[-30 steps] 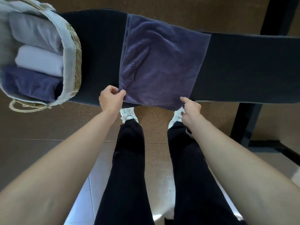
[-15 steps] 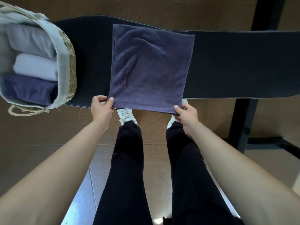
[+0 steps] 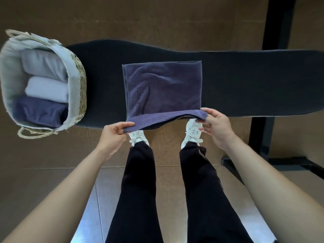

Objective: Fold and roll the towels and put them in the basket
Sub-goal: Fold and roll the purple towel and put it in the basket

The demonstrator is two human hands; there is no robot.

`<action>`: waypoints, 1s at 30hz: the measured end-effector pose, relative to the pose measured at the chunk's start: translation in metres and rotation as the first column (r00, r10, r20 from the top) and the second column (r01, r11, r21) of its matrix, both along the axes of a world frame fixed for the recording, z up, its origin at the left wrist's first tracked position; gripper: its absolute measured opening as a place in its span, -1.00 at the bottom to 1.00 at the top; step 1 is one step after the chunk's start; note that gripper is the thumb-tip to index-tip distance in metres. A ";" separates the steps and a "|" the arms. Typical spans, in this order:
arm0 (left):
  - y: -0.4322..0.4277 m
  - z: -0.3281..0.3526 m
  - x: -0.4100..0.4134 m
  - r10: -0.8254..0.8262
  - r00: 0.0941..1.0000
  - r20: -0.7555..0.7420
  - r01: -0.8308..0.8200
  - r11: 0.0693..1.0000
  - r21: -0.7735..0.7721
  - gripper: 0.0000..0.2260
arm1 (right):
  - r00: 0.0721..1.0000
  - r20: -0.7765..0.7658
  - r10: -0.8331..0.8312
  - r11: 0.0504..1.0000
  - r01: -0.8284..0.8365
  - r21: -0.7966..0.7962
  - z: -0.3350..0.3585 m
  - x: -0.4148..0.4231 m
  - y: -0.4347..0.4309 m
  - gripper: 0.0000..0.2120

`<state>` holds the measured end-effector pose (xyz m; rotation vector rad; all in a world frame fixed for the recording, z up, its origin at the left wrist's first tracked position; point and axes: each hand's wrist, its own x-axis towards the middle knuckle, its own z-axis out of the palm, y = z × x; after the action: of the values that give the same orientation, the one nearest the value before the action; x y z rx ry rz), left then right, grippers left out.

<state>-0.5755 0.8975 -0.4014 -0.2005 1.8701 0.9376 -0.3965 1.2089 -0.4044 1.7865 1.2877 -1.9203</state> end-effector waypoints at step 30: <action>0.118 -0.052 -0.120 0.072 0.891 -0.449 -0.157 0.975 -0.156 -0.73 | 0.940 0.130 0.316 0.750 -0.331 0.572 -0.043 -0.127 0.061 -0.80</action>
<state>-0.6959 1.0152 -0.4532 -0.2289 2.3952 0.9403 -0.5239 1.2695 -0.4471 1.6436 2.1993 -1.3829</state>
